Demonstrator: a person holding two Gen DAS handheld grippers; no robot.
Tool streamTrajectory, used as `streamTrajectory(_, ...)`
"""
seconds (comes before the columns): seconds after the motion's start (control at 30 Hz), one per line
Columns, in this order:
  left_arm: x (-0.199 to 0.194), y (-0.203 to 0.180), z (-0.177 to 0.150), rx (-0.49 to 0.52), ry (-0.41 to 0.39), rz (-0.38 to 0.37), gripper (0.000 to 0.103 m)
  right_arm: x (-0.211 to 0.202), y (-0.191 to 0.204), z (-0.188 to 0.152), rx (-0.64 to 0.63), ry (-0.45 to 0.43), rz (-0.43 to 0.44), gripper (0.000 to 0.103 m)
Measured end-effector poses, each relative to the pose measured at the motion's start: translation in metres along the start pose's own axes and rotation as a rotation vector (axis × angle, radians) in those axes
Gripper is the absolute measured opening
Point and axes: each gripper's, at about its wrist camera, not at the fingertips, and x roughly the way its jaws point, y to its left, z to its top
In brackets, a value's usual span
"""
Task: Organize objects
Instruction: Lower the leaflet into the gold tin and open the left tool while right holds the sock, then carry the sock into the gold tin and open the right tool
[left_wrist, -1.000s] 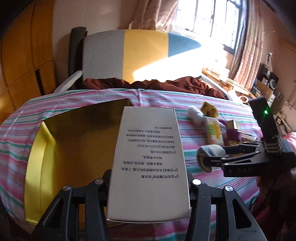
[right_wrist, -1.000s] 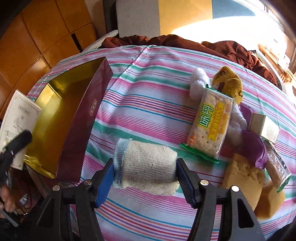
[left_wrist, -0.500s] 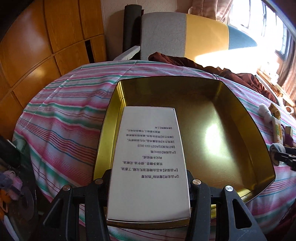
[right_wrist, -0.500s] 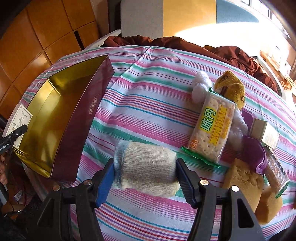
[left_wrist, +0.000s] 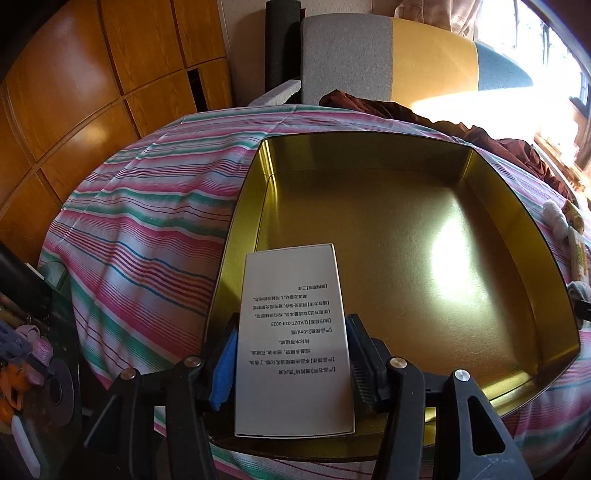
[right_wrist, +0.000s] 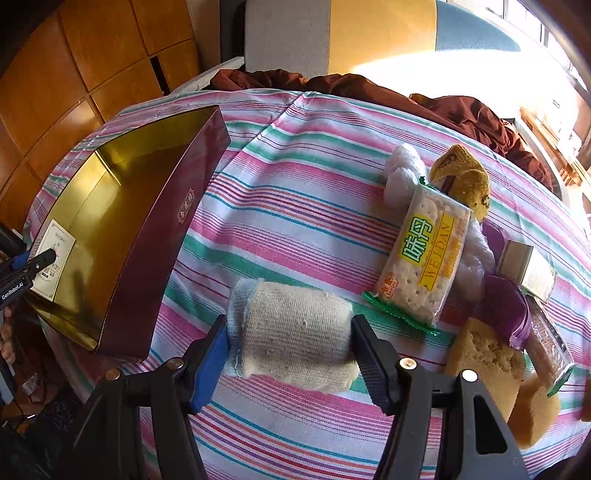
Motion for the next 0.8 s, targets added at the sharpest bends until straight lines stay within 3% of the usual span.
streamTrajectory(0.17, -0.01, 0.001, 0.0, 0.022, -0.062, 0.054, 0.055, 0.0, 0.002, -0.001, -0.015, -0.001, -0.011, 0.066)
streamTrajectory(0.43, -0.011, 0.003, 0.0, 0.044, -0.071, 0.082, 0.054, 0.0, 0.003, -0.002, -0.024, -0.003, -0.02, 0.066)
streamTrajectory(0.8, -0.033, 0.014, -0.001, -0.041, -0.115, -0.006, 0.055, -0.002, 0.005, -0.004, 0.012, -0.017, -0.038, 0.066)
